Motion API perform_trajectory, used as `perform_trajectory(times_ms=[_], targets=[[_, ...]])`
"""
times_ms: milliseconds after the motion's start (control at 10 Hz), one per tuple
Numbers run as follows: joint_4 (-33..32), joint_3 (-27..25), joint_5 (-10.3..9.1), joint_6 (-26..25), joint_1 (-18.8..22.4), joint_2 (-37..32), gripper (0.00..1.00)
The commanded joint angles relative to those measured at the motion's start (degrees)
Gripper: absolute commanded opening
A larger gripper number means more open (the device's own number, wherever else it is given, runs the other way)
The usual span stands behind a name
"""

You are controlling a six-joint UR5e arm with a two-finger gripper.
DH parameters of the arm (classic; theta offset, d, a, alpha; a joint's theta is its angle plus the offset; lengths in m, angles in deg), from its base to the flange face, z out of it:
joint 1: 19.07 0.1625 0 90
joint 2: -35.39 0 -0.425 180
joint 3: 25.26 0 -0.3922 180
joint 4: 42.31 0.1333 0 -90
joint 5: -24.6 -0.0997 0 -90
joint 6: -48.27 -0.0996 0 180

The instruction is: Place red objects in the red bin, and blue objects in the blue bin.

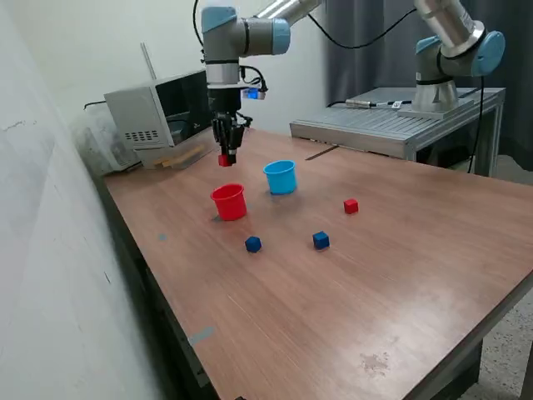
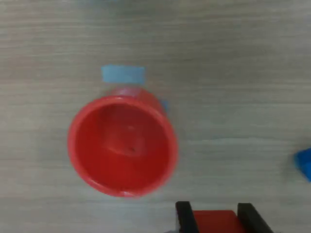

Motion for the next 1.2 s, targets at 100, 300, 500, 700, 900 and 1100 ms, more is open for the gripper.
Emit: perform_trajectory(times_ms=[100, 300, 500, 700, 900, 1100], targets=[[-0.3, 1.2, -0.15, -0.7, -3.2, 4.6, 0.00], [-0.3, 1.1, -0.15, -0.7, -3.8, 4.7, 0.00], [-0.3, 0.9, 0.02, -0.7, -3.8, 4.7, 1.00], [0.2, 0.7, 0.28, -0.6, -3.8, 4.6, 1.00], [4.9, -2.4, 0.98, -0.8, -2.1, 0.9, 1.00], [5.8, -12.0, 0.81, -5.3, 1.6, -7.2, 1.00]])
